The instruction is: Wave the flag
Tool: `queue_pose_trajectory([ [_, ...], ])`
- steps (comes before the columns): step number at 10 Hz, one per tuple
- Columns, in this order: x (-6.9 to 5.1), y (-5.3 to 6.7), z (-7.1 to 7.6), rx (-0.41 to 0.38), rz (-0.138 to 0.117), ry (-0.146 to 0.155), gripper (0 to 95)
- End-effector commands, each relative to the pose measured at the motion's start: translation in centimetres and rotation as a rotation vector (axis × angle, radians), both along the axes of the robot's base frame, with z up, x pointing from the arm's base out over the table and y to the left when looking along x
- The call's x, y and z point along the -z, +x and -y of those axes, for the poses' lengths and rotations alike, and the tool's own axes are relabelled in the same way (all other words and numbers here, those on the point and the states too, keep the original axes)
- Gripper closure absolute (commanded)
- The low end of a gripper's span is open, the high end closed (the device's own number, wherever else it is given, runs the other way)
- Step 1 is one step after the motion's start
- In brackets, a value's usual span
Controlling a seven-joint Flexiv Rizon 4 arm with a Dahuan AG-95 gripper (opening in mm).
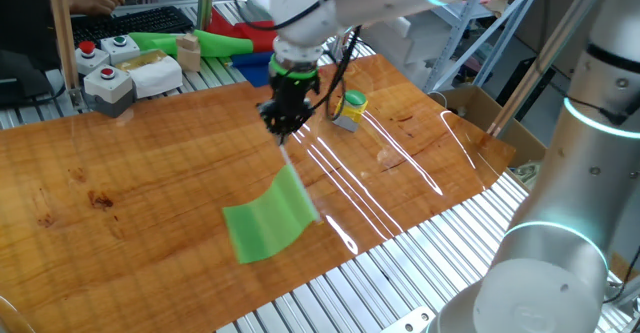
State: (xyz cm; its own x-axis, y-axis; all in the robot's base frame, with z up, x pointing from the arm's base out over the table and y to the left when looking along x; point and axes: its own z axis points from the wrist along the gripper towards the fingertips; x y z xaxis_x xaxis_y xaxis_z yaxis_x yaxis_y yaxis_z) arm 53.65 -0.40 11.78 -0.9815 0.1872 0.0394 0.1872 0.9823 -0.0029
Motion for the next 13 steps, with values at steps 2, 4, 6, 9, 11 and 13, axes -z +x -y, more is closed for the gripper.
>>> queue_pose_trajectory([
  [2,-2.2,0.1,1.9,-0.076,0.004,-0.001,95.0],
  [4,-3.3,0.1,2.7,-0.095,0.005,-0.005,95.0],
  [6,-4.2,0.7,3.3,-0.118,0.004,-0.023,95.0],
  [9,-5.9,1.8,5.0,-0.146,0.001,-0.021,95.0],
  [11,-6.8,2.3,5.7,-0.163,0.001,-0.025,95.0],
  [13,-7.8,2.7,6.4,-0.181,-0.001,-0.027,95.0],
])
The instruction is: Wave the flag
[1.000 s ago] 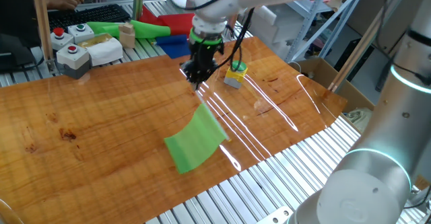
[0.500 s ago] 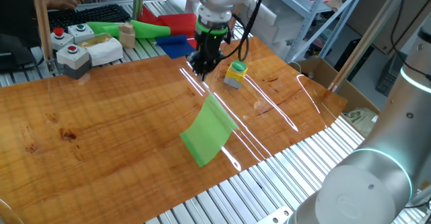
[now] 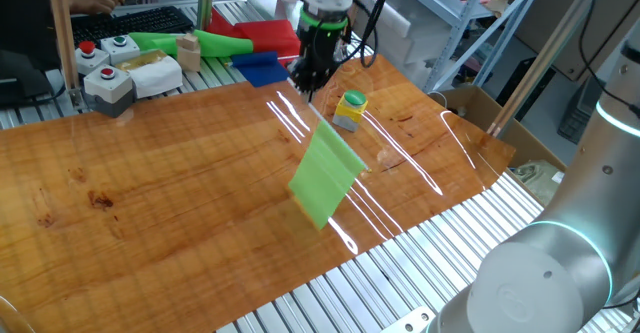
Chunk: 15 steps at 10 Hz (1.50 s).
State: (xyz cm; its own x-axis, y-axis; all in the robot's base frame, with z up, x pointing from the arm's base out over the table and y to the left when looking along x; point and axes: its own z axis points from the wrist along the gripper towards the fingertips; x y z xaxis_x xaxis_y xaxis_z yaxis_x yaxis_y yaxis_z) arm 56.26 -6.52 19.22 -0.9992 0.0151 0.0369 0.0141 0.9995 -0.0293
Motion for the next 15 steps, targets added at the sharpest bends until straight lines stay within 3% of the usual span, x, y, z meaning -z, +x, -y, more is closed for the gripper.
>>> queue_pose_trajectory([
  [1,-0.7,0.2,0.4,-0.015,-0.002,-0.002,95.0],
  [5,-2.0,-0.2,-0.9,0.005,-0.001,-0.005,95.0],
  [7,-2.6,-0.4,-2.9,0.082,-0.009,0.035,95.0],
  [8,-2.9,-0.3,-5.2,0.154,-0.016,0.064,95.0],
  [11,-3.1,-0.5,-9.6,0.237,-0.021,0.055,95.0],
  [12,-3.1,-0.6,-10.4,0.273,-0.028,0.098,95.0],
  [14,-3.1,-0.5,-10.4,0.253,-0.032,0.075,95.0],
  [15,-3.0,-0.3,-10.1,0.185,-0.022,-0.003,95.0],
])
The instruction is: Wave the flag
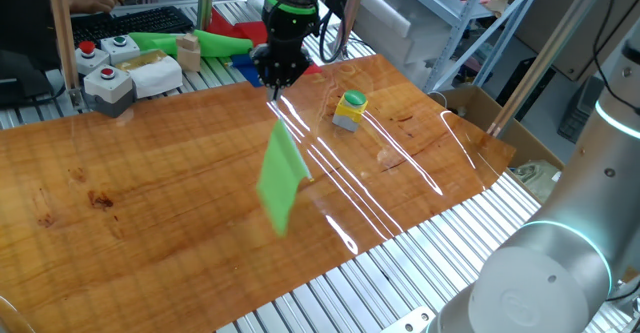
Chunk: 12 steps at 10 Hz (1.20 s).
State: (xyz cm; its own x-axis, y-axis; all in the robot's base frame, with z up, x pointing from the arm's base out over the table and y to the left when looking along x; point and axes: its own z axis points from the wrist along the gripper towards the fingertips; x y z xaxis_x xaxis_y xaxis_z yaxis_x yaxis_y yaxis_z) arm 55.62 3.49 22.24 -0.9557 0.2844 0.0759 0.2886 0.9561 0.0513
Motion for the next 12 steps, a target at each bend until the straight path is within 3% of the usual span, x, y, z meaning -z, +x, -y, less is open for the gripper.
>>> queue_pose_trajectory([
  [1,0.3,0.7,0.4,-0.197,0.001,-0.224,95.0],
  [2,0.5,1.0,0.8,-0.219,0.002,-0.253,95.0],
  [4,1.2,2.1,3.5,-0.263,0.011,-0.237,95.0],
  [5,1.4,2.4,4.9,-0.302,0.022,-0.241,95.0],
  [6,1.7,2.6,6.7,-0.359,0.03,-0.27,95.0],
  [8,1.8,3.0,9.2,-0.396,0.031,-0.268,95.0],
  [10,1.3,3.1,10.9,-0.472,0.037,-0.341,95.0],
  [12,1.0,3.3,12.9,-0.515,0.042,-0.344,95.0],
])
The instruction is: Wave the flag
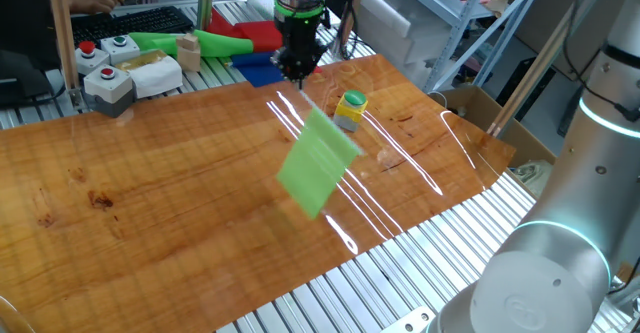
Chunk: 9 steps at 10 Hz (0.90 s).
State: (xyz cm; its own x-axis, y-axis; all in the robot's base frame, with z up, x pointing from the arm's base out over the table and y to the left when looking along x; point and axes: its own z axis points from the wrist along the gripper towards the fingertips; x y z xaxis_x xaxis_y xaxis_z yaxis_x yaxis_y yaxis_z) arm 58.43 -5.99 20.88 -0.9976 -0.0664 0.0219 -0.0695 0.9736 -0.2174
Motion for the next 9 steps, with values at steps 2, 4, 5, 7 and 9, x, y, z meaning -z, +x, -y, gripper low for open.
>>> queue_pose_trajectory([
  [2,-0.4,0.5,4.5,-0.165,0.01,-0.056,95.0],
  [4,0.0,0.1,3.7,-0.04,0.017,0.097,95.0],
  [5,0.3,-0.4,2.8,0.012,0.023,0.129,95.0],
  [7,0.6,-1.7,0.5,0.114,0.031,0.224,95.0],
  [9,0.2,-2.7,-2.2,0.197,0.034,0.266,95.0],
])
